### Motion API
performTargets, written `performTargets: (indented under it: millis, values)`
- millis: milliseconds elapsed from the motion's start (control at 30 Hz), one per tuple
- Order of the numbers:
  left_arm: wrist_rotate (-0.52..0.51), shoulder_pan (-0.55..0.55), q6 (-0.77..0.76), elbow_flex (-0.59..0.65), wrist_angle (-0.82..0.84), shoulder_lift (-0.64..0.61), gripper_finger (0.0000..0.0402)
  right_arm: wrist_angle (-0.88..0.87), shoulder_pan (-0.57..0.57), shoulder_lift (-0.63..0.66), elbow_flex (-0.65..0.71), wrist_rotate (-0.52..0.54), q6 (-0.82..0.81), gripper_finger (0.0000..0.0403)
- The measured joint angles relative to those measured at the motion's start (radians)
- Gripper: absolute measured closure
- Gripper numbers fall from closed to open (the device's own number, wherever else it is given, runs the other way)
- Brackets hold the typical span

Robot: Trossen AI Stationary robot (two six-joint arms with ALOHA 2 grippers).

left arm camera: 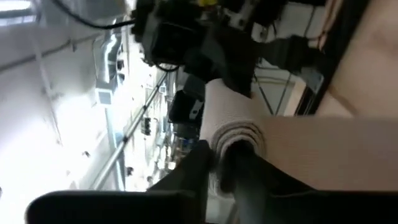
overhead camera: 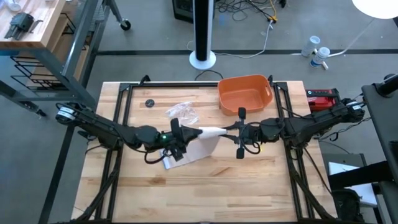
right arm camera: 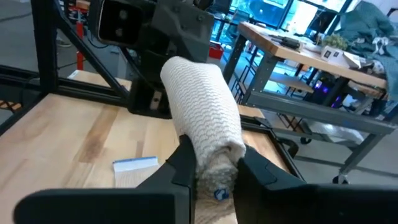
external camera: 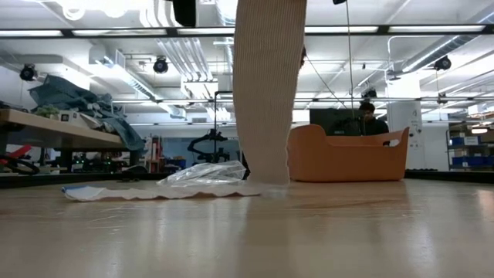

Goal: Roll bandage
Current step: Roll the brown bandage

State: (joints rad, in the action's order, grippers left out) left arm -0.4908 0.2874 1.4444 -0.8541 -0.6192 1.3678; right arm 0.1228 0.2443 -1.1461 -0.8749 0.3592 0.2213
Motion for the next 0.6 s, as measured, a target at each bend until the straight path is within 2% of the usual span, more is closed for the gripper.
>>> performTargets:
  millis: [133,267,433,600]
  values:
    - [-0.047,0.001,-0.118,0.0,-0.033,0.0,0.0313,0.011,0.0,0.0,0.0,0.008,0.018,0.0349]
    - [-0.153,0.0,-0.258,0.0,-0.033,0.0,0.0284,0.01,-0.001,-0.001,0.0,0.024,0.063,0.0349]
    - [-0.21,0.0,-0.377,0.0,-0.01,-0.002,0.0262,-0.002,0.025,-0.002,0.006,0.139,0.191,0.0349]
    - [-0.282,-0.002,-0.453,0.0,-0.01,-0.002,0.0256,0.018,0.069,-0.002,0.009,0.269,0.322,0.0349]
